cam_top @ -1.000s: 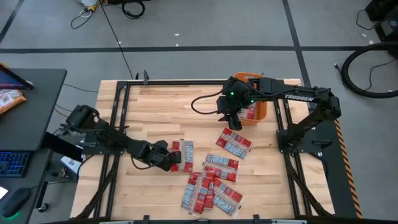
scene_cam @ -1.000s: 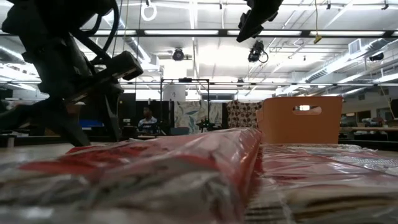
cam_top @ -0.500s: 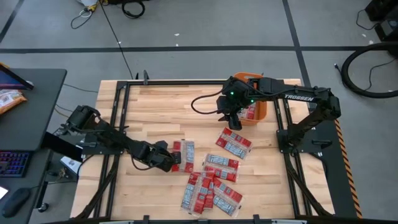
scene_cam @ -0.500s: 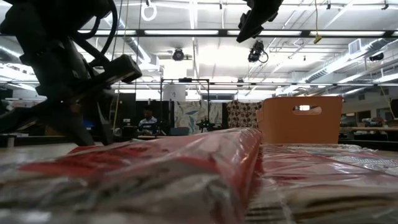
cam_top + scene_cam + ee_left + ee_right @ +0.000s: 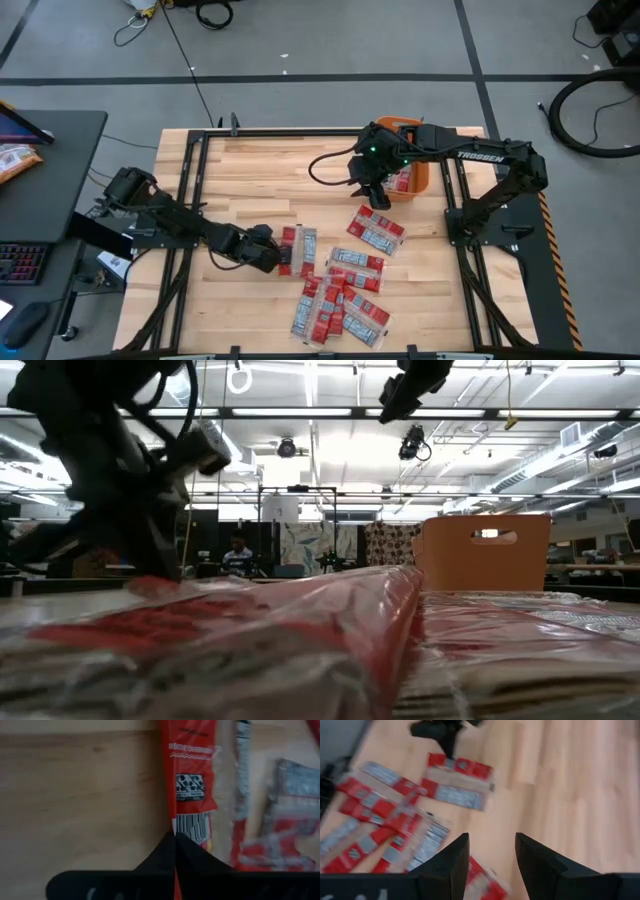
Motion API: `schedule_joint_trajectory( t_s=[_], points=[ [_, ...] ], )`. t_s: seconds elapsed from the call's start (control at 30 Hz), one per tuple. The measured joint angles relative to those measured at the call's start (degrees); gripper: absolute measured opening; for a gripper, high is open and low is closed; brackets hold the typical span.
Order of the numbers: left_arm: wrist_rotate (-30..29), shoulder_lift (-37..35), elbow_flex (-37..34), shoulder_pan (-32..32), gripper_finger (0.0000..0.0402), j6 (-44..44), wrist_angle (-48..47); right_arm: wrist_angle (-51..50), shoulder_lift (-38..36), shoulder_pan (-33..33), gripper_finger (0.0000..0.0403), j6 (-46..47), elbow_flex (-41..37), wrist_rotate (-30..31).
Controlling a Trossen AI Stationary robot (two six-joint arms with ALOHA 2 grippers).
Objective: Sort popcorn bags into baskets
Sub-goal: Put the red popcorn bag into the orange bin
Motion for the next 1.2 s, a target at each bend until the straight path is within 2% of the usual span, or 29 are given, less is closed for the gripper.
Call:
schedule_joint_trajectory(
  t_s=[0.1,0.27,0.77,0.97,1.2],
  points=[
    [0.2,-1.7,0.0,0.0,0.0003,3.6,-0.2,2.6,1.7,0.0,0.0164,-1.1,0.1,-4.0],
    [-0.3,-4.1,0.0,0.0,0.0002,10.5,0.1,4.9,6.9,0.0,0.0164,-1.0,0.0,-5.1],
    [-1.6,-5.7,0.0,0.0,0.0002,24.8,4.0,14.6,18.1,0.4,0.0166,-0.4,0.0,-14.6],
    [-2.8,-5.7,0.0,0.0,0.0002,29.4,5.9,19.3,22.0,0.5,0.0188,-0.4,0.0,-18.1],
    [-6.1,-5.8,0.1,0.0,0.0003,33.8,8.5,20.9,25.6,0.5,0.0221,0.6,0.0,-18.2]
  ],
)
